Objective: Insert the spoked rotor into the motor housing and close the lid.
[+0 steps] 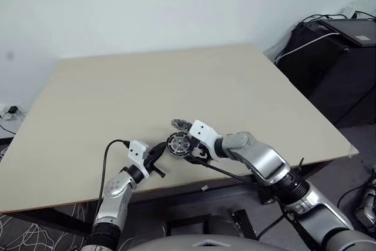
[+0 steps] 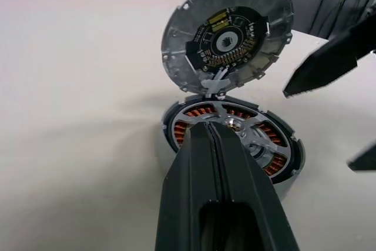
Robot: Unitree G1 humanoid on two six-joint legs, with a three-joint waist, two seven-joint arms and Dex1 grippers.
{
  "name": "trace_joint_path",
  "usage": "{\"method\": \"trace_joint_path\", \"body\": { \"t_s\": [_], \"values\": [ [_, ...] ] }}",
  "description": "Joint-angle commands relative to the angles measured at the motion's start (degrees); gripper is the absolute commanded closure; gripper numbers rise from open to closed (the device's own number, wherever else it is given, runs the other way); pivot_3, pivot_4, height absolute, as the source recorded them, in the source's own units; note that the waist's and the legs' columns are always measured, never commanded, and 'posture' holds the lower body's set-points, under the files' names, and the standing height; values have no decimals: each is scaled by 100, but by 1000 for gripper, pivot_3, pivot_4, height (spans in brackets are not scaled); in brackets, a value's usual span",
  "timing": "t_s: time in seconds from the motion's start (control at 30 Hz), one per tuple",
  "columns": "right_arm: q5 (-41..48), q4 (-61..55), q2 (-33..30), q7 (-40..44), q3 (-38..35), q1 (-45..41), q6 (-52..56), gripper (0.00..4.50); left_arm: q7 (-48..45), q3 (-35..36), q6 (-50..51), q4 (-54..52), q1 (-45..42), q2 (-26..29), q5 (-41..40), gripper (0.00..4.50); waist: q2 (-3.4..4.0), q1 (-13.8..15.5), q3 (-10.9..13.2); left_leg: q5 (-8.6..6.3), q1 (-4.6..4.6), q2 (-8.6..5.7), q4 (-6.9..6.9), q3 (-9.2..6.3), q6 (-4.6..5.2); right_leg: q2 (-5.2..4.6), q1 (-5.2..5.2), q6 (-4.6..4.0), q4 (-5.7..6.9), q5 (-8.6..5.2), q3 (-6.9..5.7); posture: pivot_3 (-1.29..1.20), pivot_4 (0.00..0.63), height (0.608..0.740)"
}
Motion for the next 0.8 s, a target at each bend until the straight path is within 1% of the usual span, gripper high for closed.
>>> {"method": "trace_joint_path", "body": {
  "t_s": [0.03,0.27,0.8],
  "values": [
    [-193,-104,-59,339,134,-125,-565,655,4,-36,-99,-46,-61,2,38,4500,-6,1,4,0,0,0,0,0,0,0,0,0,0,0,0,0,0,740],
    [-967,219,-99,624,541,-292,-1648,655,47,-60,-139,-58,-48,3,112,4500,-21,39,13,0,1,-1,2,0,0,0,1,1,0,1,1,0,0,740],
    [-1676,1035,316,1092,634,-358,-2003,655,23,-61,-140,-27,-60,-1,107,4500,-27,175,16,0,0,-1,3,1,-1,1,0,-3,1,3,1,0,0,740]
  ]
}}
